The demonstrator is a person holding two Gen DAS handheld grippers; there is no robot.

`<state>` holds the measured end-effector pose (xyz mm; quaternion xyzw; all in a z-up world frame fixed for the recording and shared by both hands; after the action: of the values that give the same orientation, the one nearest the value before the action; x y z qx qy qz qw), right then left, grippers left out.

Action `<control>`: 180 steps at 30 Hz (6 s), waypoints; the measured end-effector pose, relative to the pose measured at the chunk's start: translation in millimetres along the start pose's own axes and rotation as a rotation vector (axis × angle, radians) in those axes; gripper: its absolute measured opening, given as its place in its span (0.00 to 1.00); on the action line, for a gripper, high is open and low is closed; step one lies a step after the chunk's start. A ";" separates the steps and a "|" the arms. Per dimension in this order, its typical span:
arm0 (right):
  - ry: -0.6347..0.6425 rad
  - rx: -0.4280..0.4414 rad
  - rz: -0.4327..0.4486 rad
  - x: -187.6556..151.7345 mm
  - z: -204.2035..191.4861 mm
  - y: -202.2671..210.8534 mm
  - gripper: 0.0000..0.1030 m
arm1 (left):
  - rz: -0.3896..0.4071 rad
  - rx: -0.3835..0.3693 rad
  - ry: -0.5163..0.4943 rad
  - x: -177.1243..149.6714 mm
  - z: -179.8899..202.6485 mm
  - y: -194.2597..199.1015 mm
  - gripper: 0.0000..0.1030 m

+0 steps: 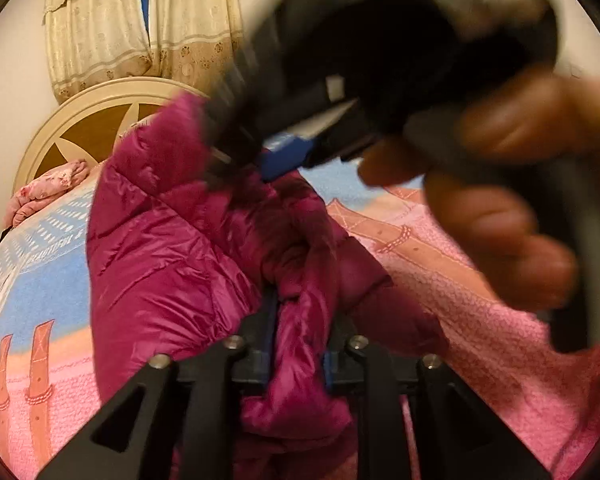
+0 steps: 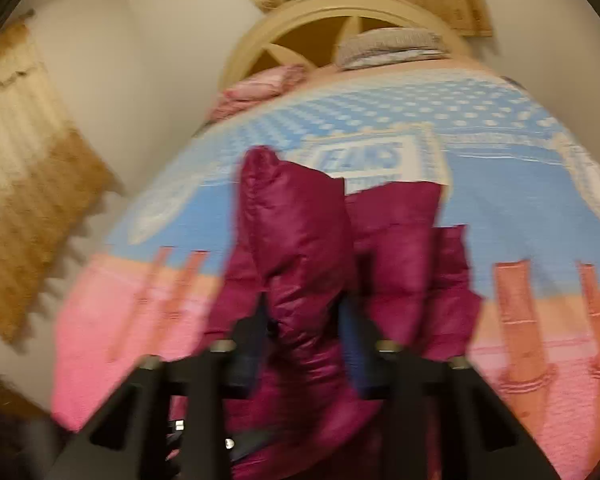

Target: Fold large clothes

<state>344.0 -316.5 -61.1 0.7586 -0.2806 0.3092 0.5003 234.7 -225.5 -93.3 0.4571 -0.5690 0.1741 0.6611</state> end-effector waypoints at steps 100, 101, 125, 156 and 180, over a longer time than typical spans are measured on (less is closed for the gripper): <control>-0.167 -0.522 0.137 -45.0 95.8 -48.8 0.39 | -0.337 0.434 0.414 -15.9 -146.8 -164.7 1.00; -0.166 -0.522 0.135 -44.6 96.2 -49.3 0.39 | -0.339 0.427 0.423 -16.8 -147.5 -165.5 1.00; -0.170 -0.523 0.092 -46.4 98.5 -60.2 0.40 | -0.352 0.414 0.444 -21.1 -146.4 -170.1 1.00; -0.411 -0.032 0.046 -84.6 122.2 -15.8 0.58 | -0.272 -0.025 0.656 -46.5 -122.6 -91.3 1.00; -0.180 0.246 0.043 -80.0 -81.0 9.2 0.23 | -0.027 0.269 0.399 -19.1 -155.8 115.9 0.33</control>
<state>270.0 -234.8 -90.7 0.8326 -0.3002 0.2827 0.3697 234.6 -34.6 -53.5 0.5050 -0.3928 0.3264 0.6958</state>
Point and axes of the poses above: each gripper's, at about its wrist camera, not at the fingertips, and y roughly against the way its jaws point, z to its right, x to its top, the point moved 5 cm from there along -y, roughly the way its jaws point, and after that the axes turned 9 degrees about z, right-handed, at the moved point
